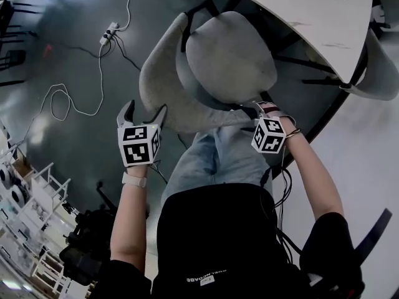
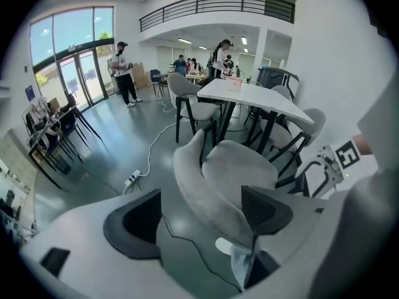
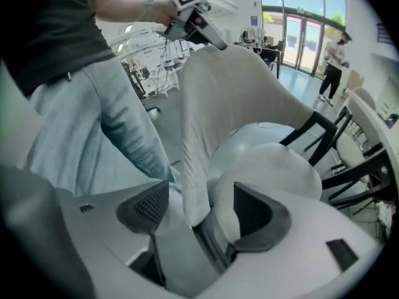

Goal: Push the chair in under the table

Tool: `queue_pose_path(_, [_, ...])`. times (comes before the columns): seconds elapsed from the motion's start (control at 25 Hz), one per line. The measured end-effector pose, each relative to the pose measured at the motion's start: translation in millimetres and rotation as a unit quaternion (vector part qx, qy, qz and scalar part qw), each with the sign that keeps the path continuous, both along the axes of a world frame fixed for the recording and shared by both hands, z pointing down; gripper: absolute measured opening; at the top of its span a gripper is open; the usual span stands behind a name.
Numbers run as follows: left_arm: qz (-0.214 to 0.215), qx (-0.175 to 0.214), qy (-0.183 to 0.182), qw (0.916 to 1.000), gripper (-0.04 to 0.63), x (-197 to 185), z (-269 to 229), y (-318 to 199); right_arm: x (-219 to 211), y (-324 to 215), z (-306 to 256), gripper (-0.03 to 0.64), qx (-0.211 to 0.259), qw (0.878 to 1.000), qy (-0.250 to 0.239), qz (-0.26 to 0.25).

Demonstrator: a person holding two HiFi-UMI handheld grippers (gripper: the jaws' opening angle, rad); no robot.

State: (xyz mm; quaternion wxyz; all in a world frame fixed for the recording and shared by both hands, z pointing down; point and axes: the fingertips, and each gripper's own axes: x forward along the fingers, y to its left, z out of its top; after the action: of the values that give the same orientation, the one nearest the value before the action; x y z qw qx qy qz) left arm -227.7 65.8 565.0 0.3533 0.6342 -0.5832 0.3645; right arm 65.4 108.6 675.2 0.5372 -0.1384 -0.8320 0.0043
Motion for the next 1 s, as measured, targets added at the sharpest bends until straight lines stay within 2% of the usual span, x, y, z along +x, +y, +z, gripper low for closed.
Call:
queue_pose_path(0.08, [0.010,0.003,-0.019,0.9998,0.396,-20,-5,-22,-24,19,-6,0.310,-0.007,1.000,-0.018,-0.001])
queue_pose_path(0.2, [0.034,0.000,-0.028,0.9990,0.396,-35,-8,-55,-58,45,-4,0.310,-0.024,0.999,-0.035,0.000])
queue_pose_path(0.32, [0.081,-0.023,-0.037,0.9958,0.396,-30,2,-79,-85,61,1,0.310,-0.028,0.999,-0.044,0.010])
queue_pose_path(0.44, [0.126,-0.052,-0.046,0.9897,0.396,-18,21,-94,-112,62,7,0.310,-0.031,0.997,-0.050,0.049])
queue_pose_path(0.52, [0.146,-0.071,-0.058,0.9850,0.396,-13,36,-101,-127,57,13,0.308,-0.017,0.995,-0.055,0.077])
queue_pose_path(0.68, [0.176,-0.139,-0.085,0.9708,0.393,-8,66,-94,-148,49,28,0.307,0.032,0.992,-0.055,0.112])
queue_pose_path(0.84, [0.186,-0.220,-0.091,0.9532,0.385,-10,85,-79,-155,41,48,0.301,0.074,0.990,-0.022,0.118])
queue_pose_path(0.88, [0.187,-0.241,-0.084,0.9485,0.383,-9,91,-75,-155,39,52,0.275,0.079,0.990,-0.012,0.118])
queue_pose_path(0.96, [0.187,-0.275,-0.060,0.9412,0.382,-9,99,-66,-154,41,58,0.180,0.081,0.990,0.000,0.116])
queue_pose_path(1.0, [0.183,-0.286,-0.039,0.9399,0.380,-7,101,-63,-154,42,58,0.165,0.079,0.990,-0.001,0.120])
